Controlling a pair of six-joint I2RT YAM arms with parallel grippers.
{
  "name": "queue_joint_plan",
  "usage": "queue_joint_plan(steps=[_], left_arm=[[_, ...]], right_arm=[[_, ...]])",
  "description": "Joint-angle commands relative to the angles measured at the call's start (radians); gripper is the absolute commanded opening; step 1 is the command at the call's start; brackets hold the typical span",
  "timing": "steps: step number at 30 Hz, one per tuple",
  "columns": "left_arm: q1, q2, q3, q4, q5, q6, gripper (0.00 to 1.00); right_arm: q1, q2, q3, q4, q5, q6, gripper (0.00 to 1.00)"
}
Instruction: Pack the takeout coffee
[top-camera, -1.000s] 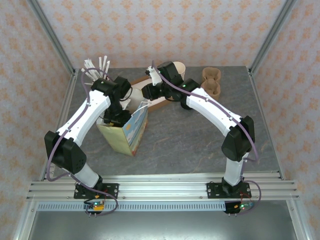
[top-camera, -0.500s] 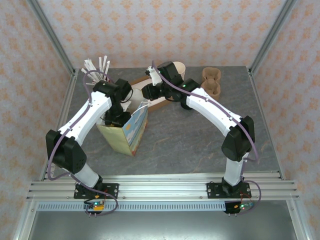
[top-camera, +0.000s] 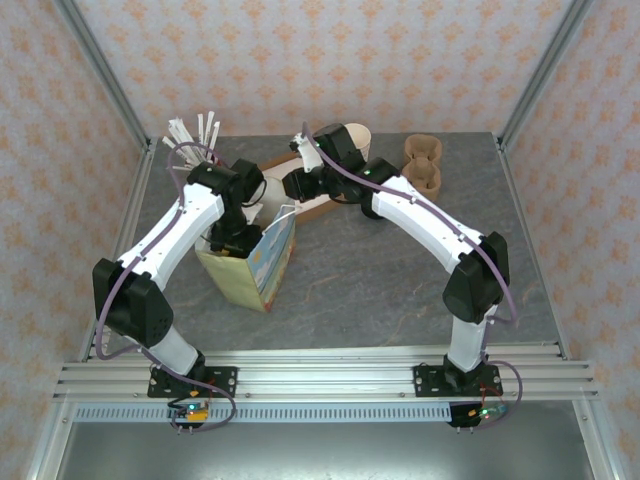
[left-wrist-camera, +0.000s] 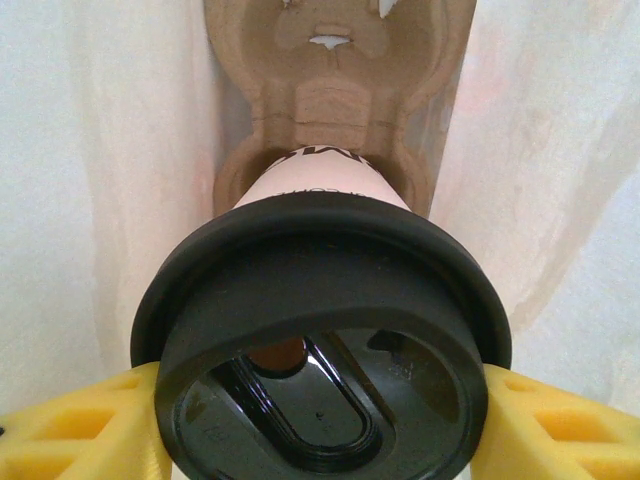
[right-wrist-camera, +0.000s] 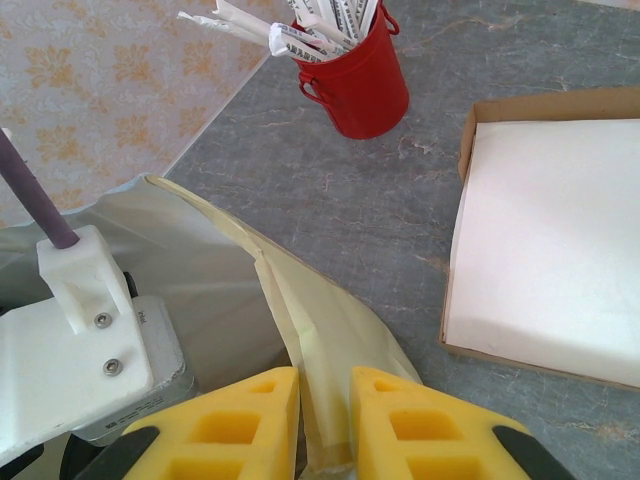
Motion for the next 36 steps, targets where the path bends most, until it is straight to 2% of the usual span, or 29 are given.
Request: queue_joint_plan(steps=[1,18,28,36], left_arm=[[0.007,0.023,-0.016,0.019,-0.008,0.002,0.32],[0.007,-0.014,0.067,-0.032,-0.046,-0.014,0.32],[0.007,0.005,0.032,-0.023,-0.086,-0.008,0.32],[0.006,0.006,-0.016,0.012,-0.068,-0.007,0.32]], right_arm=[[0.008,0.014,0.025,-0.051,0.025,-0.025,0.21],[0.011,0.021,0.035,-0.059,0.029,-0.025,0.21],[0.012,0.023,0.036,-0.063,0.032,-0.027,0.21],[0.012,0.028,0.041,-0.065,0.028,-0.028,0.21]])
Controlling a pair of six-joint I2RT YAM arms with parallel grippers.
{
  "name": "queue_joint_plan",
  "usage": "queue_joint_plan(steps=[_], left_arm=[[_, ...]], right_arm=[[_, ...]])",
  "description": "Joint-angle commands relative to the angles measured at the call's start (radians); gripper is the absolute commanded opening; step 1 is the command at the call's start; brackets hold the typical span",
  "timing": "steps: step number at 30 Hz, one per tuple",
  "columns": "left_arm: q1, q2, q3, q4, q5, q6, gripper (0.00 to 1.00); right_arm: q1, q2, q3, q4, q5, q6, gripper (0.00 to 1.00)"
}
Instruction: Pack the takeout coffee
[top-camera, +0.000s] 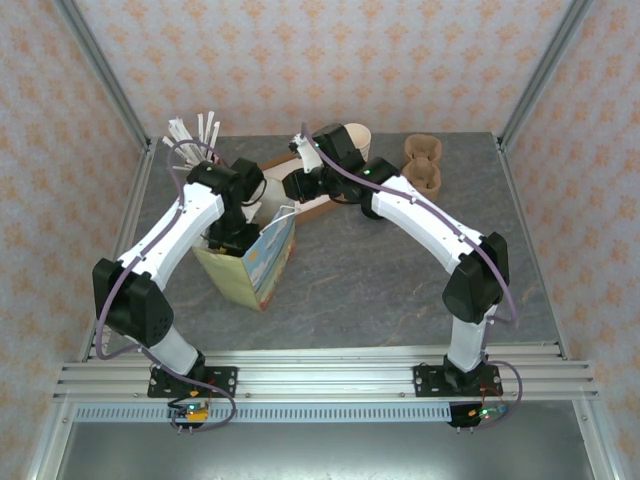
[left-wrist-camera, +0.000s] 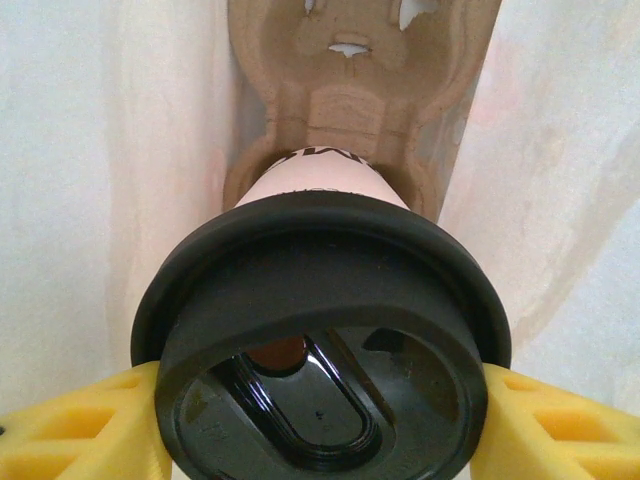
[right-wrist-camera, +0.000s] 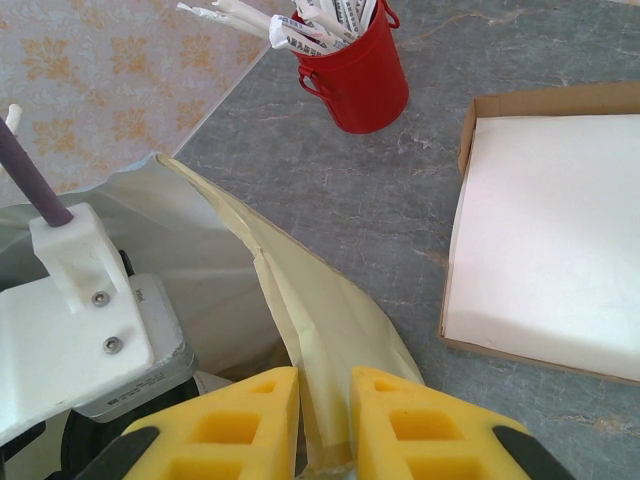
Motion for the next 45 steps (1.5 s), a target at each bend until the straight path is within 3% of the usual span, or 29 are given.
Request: queue_joint_plan(steps=[1,32,45], left_arm=[[0.007,0.009,-0.027,0.014,-0.022,-0.007,0.32],[0.005,0.052,-0.097,0.074,-0.020,-0.005,0.32],[0.000,0.069,-0.034,0.067,0.005,-0.014,0.32]], right_arm=[[0.010,0.027,0.029,-0.043,0.024,-0.021,0.21],[0.010,0.031,0.032,-0.050,0.023,-0.022,0.21],[0.019,0.033,0.031,-0.049,0.021,-0.022,0.21]])
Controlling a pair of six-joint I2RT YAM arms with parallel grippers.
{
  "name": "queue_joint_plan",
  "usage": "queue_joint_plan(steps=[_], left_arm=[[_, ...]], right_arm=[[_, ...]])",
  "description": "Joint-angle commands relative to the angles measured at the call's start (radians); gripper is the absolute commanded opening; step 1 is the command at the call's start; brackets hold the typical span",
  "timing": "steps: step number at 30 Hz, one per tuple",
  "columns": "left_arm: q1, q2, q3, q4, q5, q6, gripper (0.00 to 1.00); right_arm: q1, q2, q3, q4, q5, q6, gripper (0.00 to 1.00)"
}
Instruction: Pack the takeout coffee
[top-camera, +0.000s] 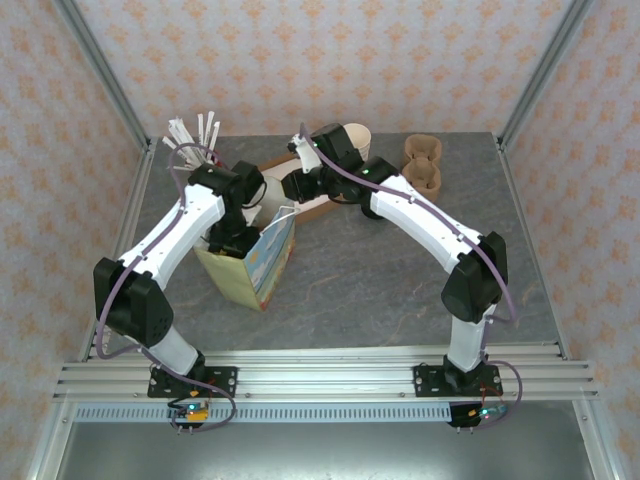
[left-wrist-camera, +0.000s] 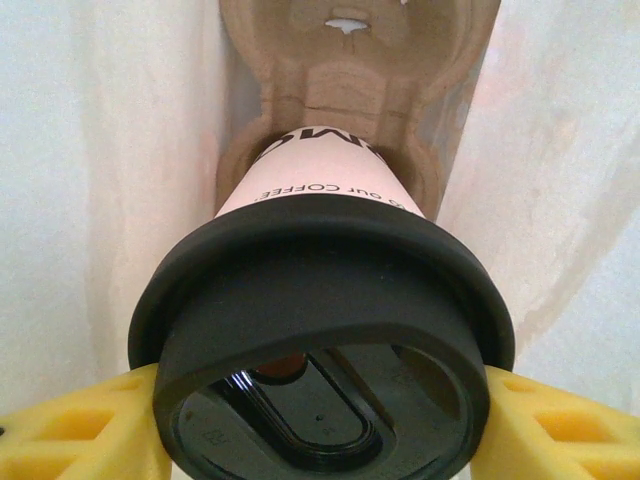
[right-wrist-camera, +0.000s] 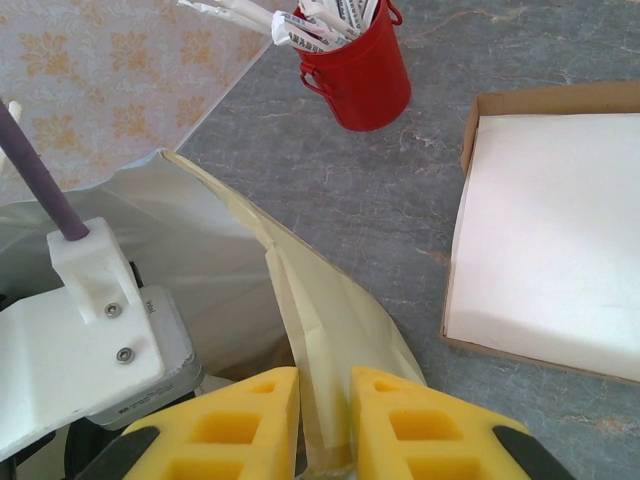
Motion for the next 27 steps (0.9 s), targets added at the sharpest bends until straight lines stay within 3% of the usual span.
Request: queue_joint_plan(steps=[1,12,27], left_arm=[[-0.001,0.063,-0.007,0.061,-0.008,-0.014,0.32],[-0.006,0.028,0.076,-0.035,-0.065,-0.015,0.32],[-0.014,0.043,0.047,-0.017,-0.063,-0.009,0.32]], right_arm=[[0.014,0.025,0.020,-0.038,0.020,-0.018,0.21],[0.015,0.025,0.026,-0.045,0.038,-0.023,0.21],[0.015,0.034,0.037,-0.051,0.041,-0.021,0.21]])
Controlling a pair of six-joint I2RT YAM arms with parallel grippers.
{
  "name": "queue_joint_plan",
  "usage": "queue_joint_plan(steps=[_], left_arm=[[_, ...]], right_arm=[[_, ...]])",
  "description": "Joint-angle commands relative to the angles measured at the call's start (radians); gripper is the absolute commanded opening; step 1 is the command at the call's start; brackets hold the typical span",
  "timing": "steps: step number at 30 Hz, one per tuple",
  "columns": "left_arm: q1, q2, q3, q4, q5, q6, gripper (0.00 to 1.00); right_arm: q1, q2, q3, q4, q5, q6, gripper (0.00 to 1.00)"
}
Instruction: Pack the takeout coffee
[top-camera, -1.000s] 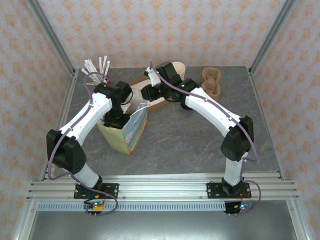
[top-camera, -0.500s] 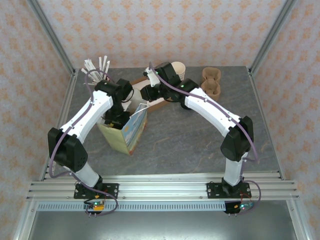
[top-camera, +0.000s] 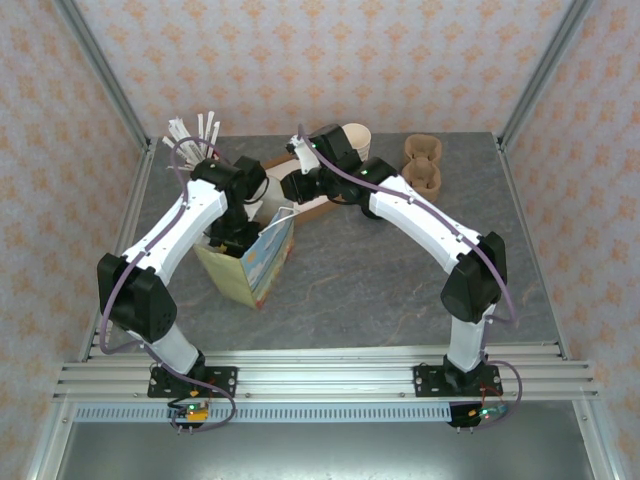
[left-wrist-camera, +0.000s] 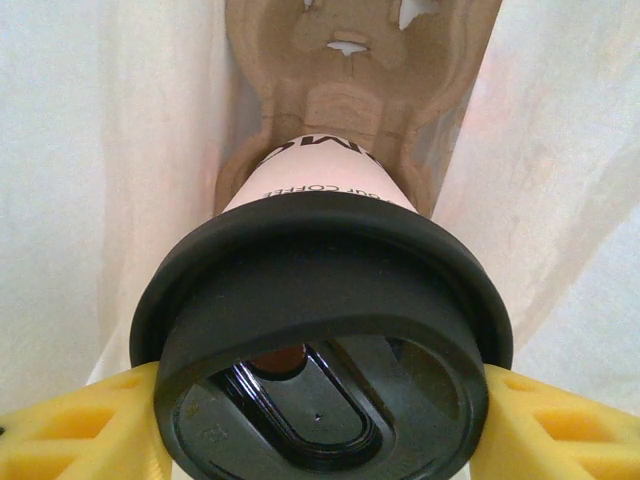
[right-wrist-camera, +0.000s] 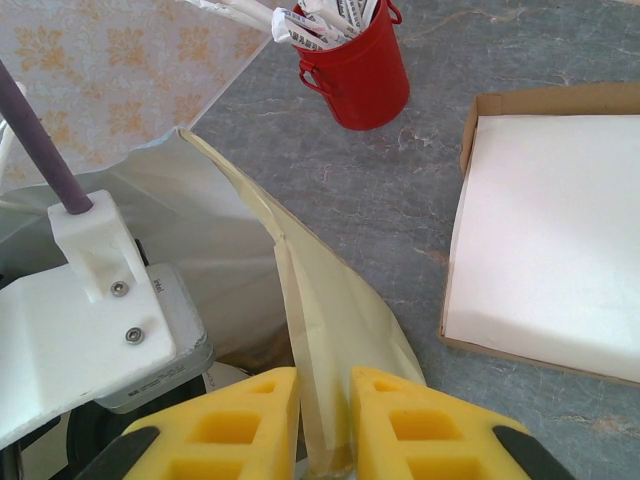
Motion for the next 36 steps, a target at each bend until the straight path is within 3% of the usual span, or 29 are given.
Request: queue_joint_plan(steps=[1,36], left_arm=[[-0.008,0.017,-0.005,-0.001,-0.033,-0.009,0.32],[-0.009,0.004,0.006,-0.036,-0.044,0.003,0.32]], right_arm=[[0.009,0.031,0.033,-0.048,0.028,-0.013,0.21],[0.009,0.033,0.042,-0.054,0.033,-0.014,0.21]])
